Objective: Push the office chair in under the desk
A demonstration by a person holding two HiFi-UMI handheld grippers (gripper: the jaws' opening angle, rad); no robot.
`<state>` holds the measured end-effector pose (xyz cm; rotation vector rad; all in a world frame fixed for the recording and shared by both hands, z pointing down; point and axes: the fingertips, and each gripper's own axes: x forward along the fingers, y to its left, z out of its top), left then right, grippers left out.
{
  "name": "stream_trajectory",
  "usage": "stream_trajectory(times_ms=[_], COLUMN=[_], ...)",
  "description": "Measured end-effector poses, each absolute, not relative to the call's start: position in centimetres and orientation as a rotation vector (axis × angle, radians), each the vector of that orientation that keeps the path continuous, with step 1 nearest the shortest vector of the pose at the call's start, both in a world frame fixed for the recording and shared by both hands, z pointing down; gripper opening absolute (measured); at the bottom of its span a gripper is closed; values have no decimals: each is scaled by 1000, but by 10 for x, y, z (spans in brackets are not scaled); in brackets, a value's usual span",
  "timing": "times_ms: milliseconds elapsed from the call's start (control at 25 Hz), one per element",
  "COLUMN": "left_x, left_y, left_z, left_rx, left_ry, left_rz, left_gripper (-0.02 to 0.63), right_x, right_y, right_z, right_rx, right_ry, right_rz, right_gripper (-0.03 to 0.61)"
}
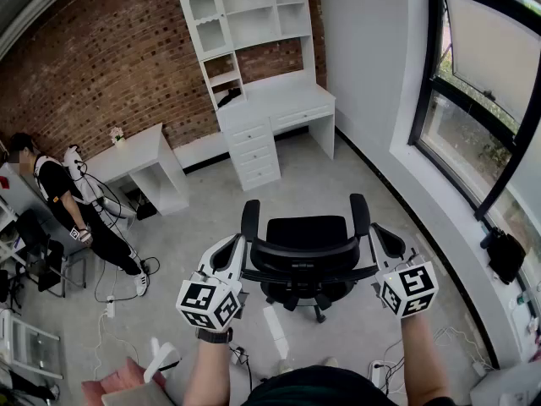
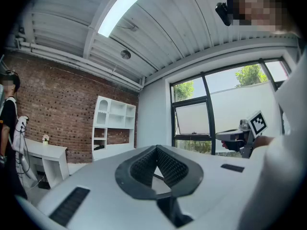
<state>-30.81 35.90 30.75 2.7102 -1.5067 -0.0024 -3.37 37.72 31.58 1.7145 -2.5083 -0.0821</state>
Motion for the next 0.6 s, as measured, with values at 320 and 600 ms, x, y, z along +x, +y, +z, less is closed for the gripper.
stream_trajectory(times_ms=[320, 600], left_x=[-305, -300], left_y=[360, 368], left_z=[310, 306], left_rx=[2705, 2769], left_ry=[-1501, -1436], left_rz=[8, -45], left_gripper=[6, 6], right_x=[-36, -38], right_y=[377, 384], right_z=[318, 315], right_rx=[1696, 1659], right_ry=[-2508, -2561], right_rz=[-77, -78], right_gripper=[3, 3])
